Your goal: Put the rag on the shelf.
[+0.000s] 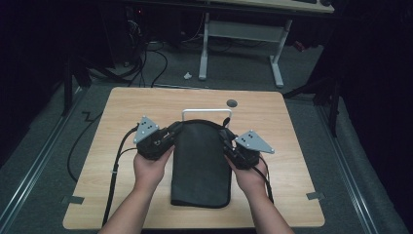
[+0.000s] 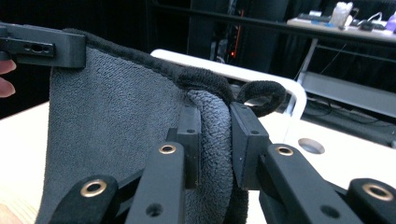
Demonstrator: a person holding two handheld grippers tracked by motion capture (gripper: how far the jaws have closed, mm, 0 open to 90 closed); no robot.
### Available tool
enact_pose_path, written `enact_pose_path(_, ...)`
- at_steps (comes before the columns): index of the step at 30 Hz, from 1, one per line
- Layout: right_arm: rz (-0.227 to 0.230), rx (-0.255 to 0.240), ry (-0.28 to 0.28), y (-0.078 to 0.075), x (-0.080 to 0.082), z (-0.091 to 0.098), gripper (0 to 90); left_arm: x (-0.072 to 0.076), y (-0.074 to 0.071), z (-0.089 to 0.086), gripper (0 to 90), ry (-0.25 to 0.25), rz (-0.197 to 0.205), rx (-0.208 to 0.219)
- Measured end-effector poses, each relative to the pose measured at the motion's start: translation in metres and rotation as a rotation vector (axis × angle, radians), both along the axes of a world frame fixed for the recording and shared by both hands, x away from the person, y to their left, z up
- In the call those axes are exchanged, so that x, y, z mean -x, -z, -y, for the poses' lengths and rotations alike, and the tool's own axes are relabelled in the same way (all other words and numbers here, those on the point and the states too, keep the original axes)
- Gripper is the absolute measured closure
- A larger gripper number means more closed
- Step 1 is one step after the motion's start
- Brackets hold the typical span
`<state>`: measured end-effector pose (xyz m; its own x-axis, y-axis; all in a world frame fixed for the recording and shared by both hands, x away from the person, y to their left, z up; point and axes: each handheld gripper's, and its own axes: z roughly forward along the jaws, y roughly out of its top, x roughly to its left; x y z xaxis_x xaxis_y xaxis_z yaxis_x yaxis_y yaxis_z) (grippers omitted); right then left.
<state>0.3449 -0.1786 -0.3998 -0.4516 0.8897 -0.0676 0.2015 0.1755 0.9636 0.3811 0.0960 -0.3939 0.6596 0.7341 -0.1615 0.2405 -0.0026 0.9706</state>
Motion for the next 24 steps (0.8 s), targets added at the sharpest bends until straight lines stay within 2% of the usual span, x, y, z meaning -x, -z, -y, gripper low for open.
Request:
enact_pose_path(14,0.083,-0.009,0.004,-0.04,-0.002,-0.001,76.0,-0.001,-0.045,-0.003,81.6,0.001,0.089,0.025)
enact_pose_path(24,0.135,-0.017,0.019,-0.069,-0.008,0.003,76.1,-0.005,-0.073,-0.001,81.7,0.001,0.144,0.022)
